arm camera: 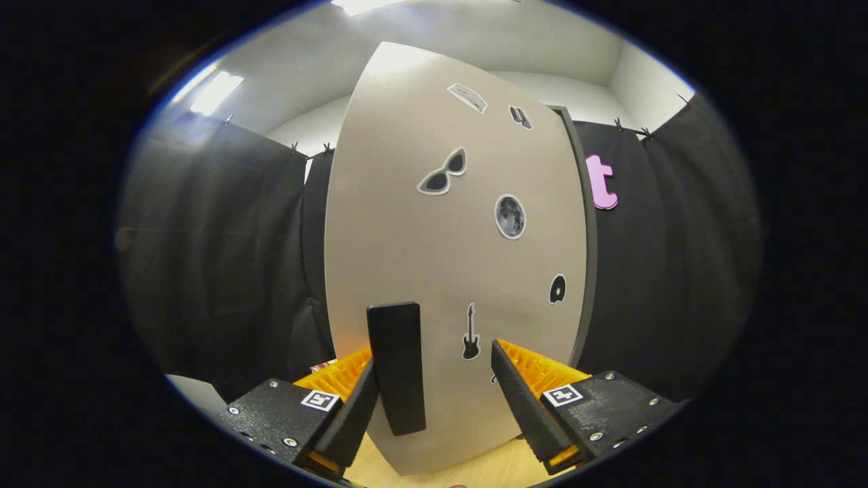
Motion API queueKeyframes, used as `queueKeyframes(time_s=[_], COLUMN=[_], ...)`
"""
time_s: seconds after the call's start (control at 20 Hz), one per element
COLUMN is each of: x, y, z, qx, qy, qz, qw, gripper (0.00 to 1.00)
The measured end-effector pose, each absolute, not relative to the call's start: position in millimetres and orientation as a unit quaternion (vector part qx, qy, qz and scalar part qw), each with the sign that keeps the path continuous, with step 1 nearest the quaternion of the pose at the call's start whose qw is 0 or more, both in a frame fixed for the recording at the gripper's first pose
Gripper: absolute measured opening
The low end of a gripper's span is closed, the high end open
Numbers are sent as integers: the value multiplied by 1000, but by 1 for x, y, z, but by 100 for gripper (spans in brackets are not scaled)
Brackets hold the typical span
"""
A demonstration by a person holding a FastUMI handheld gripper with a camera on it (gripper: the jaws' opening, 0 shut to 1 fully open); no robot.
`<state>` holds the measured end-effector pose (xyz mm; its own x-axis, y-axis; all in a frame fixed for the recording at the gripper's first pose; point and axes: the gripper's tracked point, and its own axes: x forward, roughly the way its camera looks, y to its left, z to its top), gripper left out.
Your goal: Open the shoe cabinet door, grab the shoes and put them into the shoe cabinet, then close the shoe cabinet door.
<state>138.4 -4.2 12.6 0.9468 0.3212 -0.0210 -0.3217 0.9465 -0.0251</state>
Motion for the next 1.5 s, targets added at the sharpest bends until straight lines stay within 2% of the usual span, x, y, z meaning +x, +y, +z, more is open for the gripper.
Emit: queueKeyframes(time_s=[1.5], x=[277], y=[90], z=[4], qx=[-13], qy=[-8], qz=[64], qw=[998], gripper=[94])
